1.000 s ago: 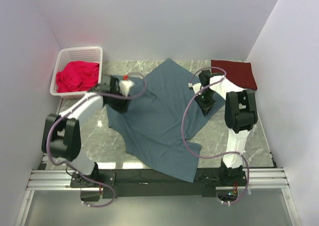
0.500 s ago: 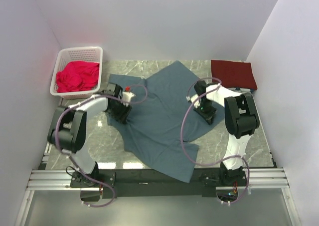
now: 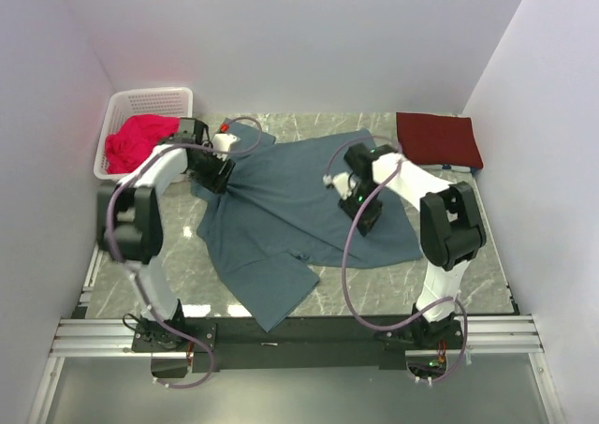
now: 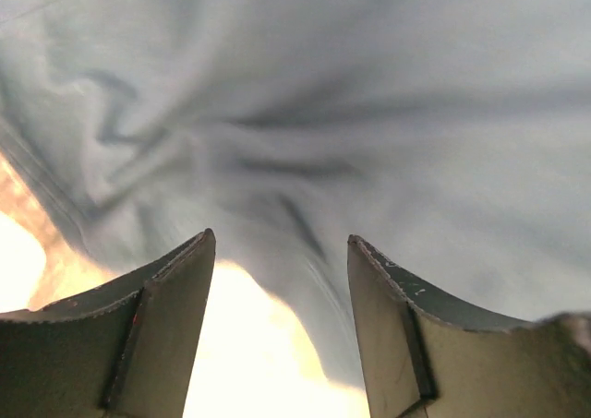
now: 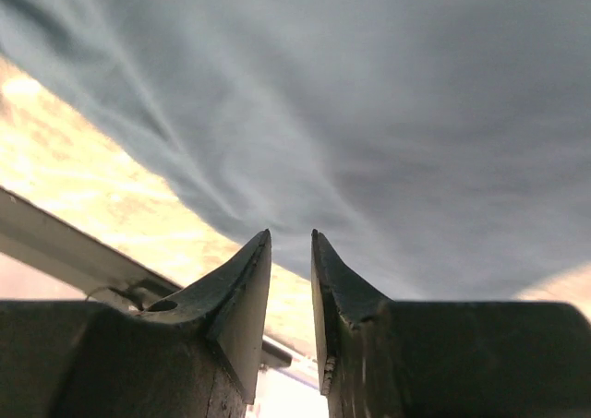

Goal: Fold and stack the t-shirts
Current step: Flatten the tshirt out

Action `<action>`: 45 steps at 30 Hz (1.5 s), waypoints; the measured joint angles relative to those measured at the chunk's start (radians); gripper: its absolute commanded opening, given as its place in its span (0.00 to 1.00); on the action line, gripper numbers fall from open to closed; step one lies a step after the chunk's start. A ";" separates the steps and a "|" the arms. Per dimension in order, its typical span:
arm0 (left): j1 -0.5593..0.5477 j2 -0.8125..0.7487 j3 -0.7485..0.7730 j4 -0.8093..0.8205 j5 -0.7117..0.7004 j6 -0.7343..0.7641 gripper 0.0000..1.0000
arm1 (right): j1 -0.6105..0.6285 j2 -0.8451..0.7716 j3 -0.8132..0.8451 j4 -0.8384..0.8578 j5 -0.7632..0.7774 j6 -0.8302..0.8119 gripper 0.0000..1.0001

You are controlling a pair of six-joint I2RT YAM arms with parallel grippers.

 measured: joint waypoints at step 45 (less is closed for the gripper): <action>-0.366 -0.726 -0.639 -0.217 0.055 0.720 0.51 | -0.256 0.009 -0.177 0.085 0.200 -0.064 0.28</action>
